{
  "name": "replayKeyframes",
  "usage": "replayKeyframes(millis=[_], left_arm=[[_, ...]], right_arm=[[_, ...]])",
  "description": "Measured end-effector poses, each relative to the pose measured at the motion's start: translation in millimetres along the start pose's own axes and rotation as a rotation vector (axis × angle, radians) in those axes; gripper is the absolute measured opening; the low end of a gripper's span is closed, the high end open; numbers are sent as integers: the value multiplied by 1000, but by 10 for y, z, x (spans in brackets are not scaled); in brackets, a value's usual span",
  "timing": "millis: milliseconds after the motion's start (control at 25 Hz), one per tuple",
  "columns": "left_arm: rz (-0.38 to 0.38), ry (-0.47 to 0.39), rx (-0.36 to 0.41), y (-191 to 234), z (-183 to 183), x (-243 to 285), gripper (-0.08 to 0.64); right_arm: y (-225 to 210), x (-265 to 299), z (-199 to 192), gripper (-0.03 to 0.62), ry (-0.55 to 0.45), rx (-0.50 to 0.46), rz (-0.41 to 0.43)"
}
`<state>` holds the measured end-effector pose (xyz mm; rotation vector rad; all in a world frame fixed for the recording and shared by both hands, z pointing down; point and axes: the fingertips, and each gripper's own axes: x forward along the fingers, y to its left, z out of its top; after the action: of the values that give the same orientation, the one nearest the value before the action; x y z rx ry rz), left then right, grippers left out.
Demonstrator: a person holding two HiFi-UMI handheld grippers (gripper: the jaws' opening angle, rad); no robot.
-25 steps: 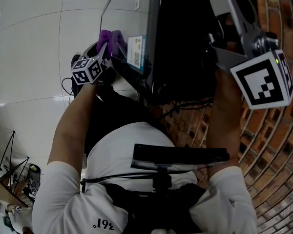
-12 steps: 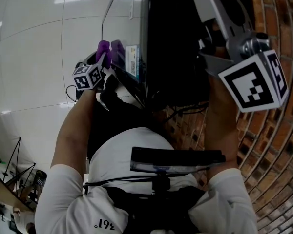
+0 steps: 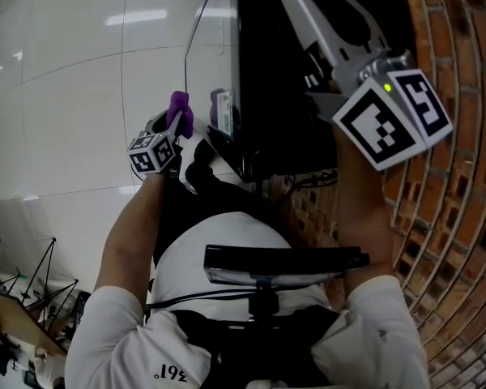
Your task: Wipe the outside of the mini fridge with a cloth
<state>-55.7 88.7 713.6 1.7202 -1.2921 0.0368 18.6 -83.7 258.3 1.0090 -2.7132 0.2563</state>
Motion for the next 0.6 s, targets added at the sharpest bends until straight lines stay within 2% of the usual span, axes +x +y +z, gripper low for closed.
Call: replayKeyframes(millis=[200, 600], left_arm=[[-6, -13, -1, -61, 135, -138, 107], [-79, -79, -12, -380, 599, -465, 107]], right_arm=[[2, 12, -19, 94, 4, 6, 4], [7, 13, -53, 94, 10, 6, 10]])
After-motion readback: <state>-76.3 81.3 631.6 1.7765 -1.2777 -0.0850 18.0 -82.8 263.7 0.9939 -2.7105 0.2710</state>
